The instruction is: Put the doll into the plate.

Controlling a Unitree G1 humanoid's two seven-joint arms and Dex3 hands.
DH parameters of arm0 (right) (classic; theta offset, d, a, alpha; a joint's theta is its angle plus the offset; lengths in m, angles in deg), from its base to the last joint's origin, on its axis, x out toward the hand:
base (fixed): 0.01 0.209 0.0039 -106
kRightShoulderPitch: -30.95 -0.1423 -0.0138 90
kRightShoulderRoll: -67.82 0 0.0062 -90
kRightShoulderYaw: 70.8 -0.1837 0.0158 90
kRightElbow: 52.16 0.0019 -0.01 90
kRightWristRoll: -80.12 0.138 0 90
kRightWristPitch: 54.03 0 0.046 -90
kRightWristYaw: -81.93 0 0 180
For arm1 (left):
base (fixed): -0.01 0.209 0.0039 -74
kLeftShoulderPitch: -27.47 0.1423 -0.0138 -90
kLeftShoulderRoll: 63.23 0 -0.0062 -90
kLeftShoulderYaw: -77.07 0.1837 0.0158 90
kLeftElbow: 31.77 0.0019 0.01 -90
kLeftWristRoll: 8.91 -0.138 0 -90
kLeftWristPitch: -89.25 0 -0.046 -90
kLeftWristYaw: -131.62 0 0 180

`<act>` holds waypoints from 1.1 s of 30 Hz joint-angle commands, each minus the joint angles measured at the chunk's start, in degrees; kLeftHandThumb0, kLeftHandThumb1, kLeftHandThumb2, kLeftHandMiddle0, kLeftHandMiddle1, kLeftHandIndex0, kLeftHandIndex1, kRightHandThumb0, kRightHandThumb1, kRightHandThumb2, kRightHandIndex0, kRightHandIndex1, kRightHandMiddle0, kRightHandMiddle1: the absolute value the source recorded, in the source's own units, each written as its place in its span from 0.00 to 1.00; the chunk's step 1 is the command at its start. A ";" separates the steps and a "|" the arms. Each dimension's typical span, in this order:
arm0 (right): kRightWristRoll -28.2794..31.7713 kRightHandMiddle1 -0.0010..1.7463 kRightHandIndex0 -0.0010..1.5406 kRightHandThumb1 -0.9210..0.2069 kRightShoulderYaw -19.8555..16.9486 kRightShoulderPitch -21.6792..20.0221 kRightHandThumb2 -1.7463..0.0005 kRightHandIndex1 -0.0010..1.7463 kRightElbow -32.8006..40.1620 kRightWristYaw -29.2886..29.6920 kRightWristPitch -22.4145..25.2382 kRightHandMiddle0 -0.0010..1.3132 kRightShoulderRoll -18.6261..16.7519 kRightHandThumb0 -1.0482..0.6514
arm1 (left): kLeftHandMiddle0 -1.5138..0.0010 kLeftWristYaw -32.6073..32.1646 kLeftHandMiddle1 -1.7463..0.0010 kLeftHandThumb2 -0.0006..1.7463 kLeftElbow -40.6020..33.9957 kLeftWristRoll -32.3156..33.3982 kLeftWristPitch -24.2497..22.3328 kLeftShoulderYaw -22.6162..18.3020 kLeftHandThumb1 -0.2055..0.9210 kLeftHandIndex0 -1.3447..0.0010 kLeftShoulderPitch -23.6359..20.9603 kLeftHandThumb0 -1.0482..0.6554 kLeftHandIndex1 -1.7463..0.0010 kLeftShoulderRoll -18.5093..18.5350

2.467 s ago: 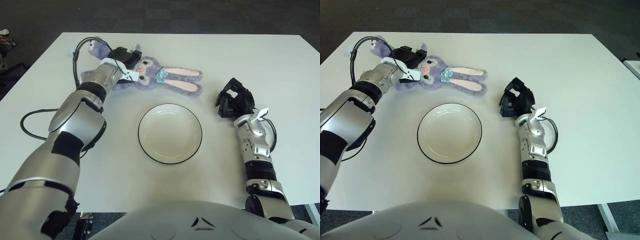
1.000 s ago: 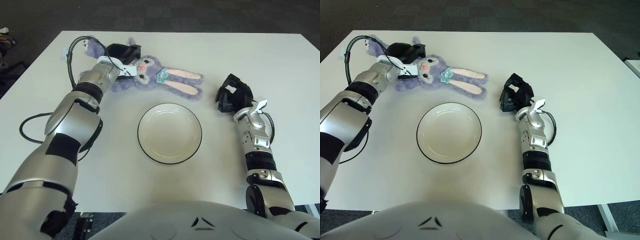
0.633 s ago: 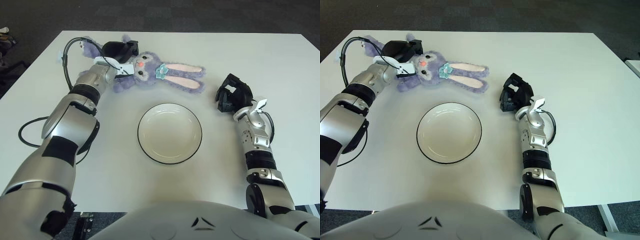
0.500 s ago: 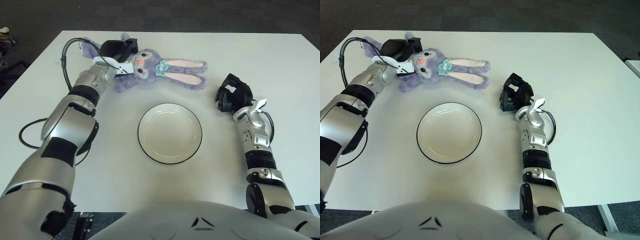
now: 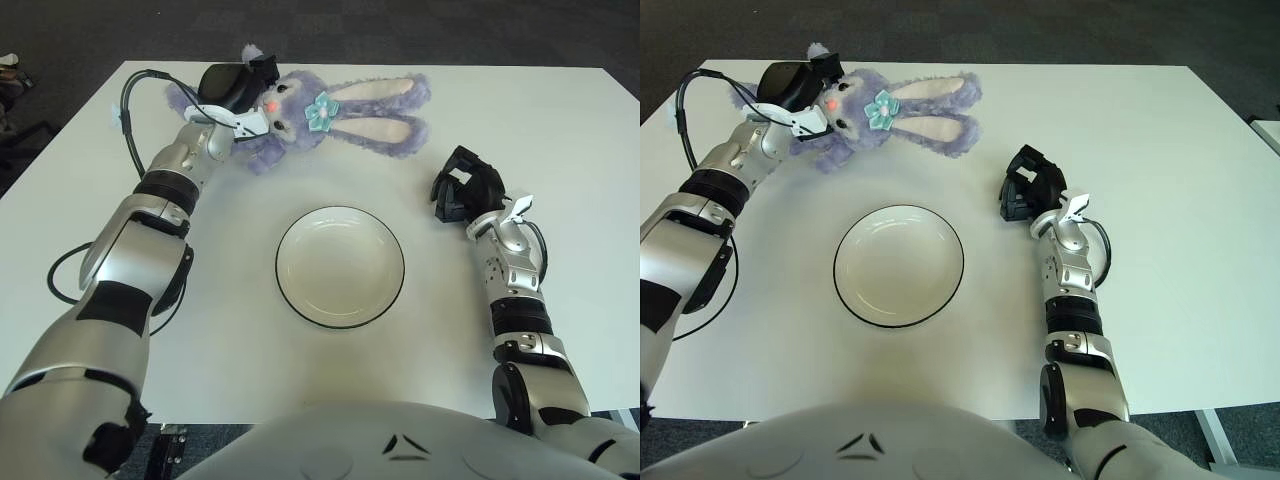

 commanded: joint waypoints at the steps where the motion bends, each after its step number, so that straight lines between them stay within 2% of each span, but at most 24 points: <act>1: -0.17 0.91 0.60 0.91 0.47 4.04 0.00 1.00 -5.25 0.28 4.69 0.59 -0.90 0.61 | 0.32 0.32 0.21 1.00 -2.15 0.75 0.01 -1.17 0.01 0.35 1.16 0.61 0.00 1.00; 14: -0.31 0.94 0.60 0.90 0.34 3.31 0.00 1.00 -6.49 0.24 4.34 0.57 -0.75 0.61 | 0.35 2.00 0.17 1.00 -10.76 1.41 -0.45 -3.68 0.03 0.36 4.07 0.61 0.00 2.35; 22: -0.33 0.95 0.59 0.89 0.34 2.89 0.00 1.00 -7.30 0.06 4.03 0.56 -0.66 0.61 | 0.35 4.35 0.19 1.00 -20.53 0.75 -2.70 -5.05 0.03 0.35 7.21 0.61 0.00 3.22; 33: -0.45 0.95 0.59 0.89 0.42 2.37 0.00 1.00 -8.25 0.00 3.62 0.56 -0.58 0.61 | 0.37 6.65 0.13 1.00 -27.49 0.72 0.83 -5.93 0.05 0.39 9.29 0.61 0.00 4.28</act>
